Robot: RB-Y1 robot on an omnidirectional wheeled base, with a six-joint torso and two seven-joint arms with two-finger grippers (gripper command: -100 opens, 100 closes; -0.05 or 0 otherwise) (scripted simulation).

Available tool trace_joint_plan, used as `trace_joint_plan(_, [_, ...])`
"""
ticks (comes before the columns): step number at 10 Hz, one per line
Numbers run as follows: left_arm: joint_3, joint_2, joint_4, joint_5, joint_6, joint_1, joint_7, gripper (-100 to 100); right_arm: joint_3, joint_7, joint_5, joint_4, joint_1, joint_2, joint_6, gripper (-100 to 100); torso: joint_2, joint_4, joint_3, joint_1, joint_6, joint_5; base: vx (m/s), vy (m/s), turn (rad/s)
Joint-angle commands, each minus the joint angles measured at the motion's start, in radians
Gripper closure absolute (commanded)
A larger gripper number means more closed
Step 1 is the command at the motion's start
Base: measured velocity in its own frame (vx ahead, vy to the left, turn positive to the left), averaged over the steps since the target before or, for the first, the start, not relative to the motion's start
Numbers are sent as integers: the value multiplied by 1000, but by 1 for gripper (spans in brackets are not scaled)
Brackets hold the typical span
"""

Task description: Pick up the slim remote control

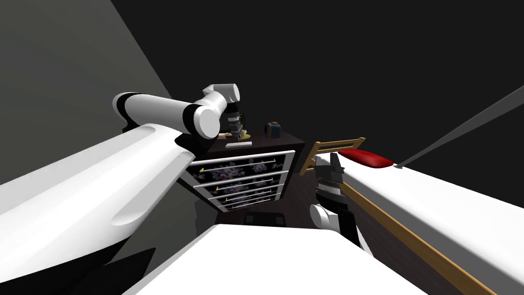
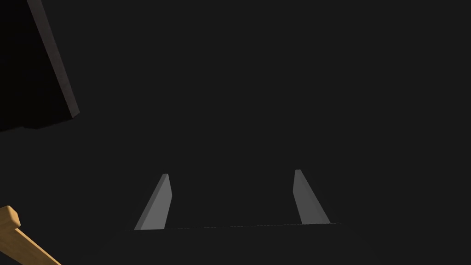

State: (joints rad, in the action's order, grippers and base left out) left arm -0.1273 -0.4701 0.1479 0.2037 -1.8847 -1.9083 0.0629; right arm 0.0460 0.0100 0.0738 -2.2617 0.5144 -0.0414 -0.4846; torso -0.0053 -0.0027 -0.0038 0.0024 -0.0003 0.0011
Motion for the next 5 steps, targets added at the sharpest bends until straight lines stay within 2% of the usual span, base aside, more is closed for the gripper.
trace_joint_plan(1, [3, -1, -50, -3, 10, -30, -3, -100, 0, 0, 0, 0, 0, 0, 0, 0, 0, 0, 0, 0, 0, 0, 48, 14, 1])
trace_joint_plan(2, [3, -1, -69, -3, 10, -30, -3, -100, 0, 0, 0, 0, 0, 0, 0, 0, 1, 0, 1, 0, 0, 0, 15, 8, 0])
trace_joint_plan(5, [5, -3, -120, -4, -40, -30, -1, -100, 0, 0, 0, 0, 0, 0, 0, 0, 3, 1, 2, 0, 0, 0, 30, 7, -2])
